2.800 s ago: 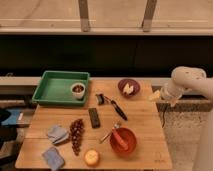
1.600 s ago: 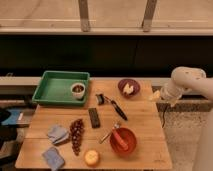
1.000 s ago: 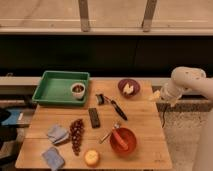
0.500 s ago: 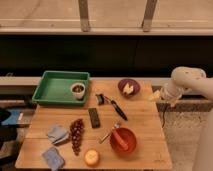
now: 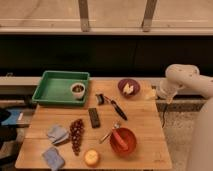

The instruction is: Place sponge in tray

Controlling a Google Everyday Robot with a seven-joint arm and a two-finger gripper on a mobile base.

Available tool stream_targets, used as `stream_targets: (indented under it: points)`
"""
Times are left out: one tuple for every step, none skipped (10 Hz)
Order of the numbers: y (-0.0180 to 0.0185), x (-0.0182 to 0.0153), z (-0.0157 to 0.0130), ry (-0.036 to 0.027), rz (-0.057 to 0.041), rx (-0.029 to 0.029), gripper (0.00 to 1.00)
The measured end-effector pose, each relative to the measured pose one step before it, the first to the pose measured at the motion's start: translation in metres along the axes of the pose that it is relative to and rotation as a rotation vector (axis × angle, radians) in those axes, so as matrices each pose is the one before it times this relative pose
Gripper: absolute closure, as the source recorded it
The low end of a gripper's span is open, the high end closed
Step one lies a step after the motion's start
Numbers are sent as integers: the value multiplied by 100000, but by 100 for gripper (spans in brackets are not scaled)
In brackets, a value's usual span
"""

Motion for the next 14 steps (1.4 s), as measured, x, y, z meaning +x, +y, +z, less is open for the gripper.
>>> stream_targets:
  points:
    - [2023, -376, 148, 198, -4002, -273, 20]
    - [2840, -464, 112, 8, -4976, -994, 20]
    - [2818, -274, 82, 25, -5003, -1201, 20]
    - [2907, -3, -35, -117, -5777, -1080, 20]
    - [2821, 186, -26, -49, -5696, -1177, 20]
    - [3515, 208, 99, 88, -7061, -1524, 20]
    - [3408, 139, 179, 393, -6874, -1467, 20]
    - [3278, 379, 108, 559, -6086, -1574, 20]
    - [1869, 219, 89, 309, -3620, -850, 20]
    - [626, 62, 36, 79, -1312, -239, 20]
    - [-220, 27, -29, -113, -115, 470, 20]
    - [-59, 34, -41, -54, 245, -44, 20]
    - [48, -25, 11, 10, -62, -32, 20]
    - [199, -82, 39, 31, -179, -235, 20]
